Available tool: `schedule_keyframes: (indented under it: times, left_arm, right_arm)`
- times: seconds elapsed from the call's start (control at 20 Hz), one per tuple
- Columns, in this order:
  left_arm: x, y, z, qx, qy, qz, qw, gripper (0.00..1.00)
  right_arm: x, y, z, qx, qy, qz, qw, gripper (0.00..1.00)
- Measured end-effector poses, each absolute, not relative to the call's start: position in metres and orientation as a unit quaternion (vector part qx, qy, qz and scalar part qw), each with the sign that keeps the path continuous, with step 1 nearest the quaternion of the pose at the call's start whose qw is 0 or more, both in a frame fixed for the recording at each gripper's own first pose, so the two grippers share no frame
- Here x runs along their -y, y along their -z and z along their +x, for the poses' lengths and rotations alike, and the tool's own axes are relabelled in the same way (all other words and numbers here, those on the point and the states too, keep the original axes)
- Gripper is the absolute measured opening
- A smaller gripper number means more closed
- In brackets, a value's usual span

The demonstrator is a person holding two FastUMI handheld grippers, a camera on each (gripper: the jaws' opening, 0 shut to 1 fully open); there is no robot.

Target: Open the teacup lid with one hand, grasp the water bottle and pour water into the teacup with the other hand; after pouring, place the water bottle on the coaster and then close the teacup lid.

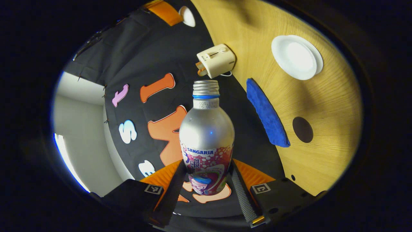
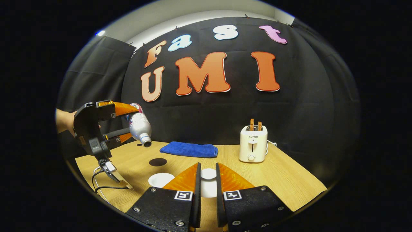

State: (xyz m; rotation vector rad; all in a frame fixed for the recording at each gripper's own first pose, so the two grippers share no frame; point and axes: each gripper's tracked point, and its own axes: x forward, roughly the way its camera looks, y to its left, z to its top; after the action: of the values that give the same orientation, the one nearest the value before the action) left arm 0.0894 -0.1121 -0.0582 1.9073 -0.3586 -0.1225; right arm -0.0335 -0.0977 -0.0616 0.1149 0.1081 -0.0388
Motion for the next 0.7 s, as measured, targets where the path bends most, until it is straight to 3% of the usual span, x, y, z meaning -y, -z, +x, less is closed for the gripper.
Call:
schedule_keyframes:
  times: [0.25, 0.55, 0.6, 0.65, 0.7]
  left_arm:
    - [0.092, 0.056, 0.086, 0.162, 0.017, 0.735, 0.658, 0.87]
    - [0.079, 0.052, 0.083, 0.183, -0.024, 0.625, 0.758, 0.81]
    - [0.076, 0.052, 0.079, 0.188, -0.035, 0.605, 0.773, 0.87]
    - [0.073, 0.051, 0.075, 0.192, -0.043, 0.583, 0.788, 0.81]
    - [0.071, 0.051, 0.071, 0.198, -0.048, 0.558, 0.804, 0.84]
  right_arm:
    - [0.096, 0.061, -0.033, -0.057, 0.012, 0.048, 0.997, 0.20]
    - [0.094, 0.058, -0.033, -0.057, 0.000, 0.032, 0.998, 0.20]
    - [0.094, 0.059, -0.032, -0.057, -0.001, 0.029, 0.998, 0.20]
    - [0.094, 0.059, -0.032, -0.058, -0.003, 0.027, 0.998, 0.20]
    - [0.092, 0.058, -0.032, -0.059, -0.006, 0.025, 0.998, 0.20]
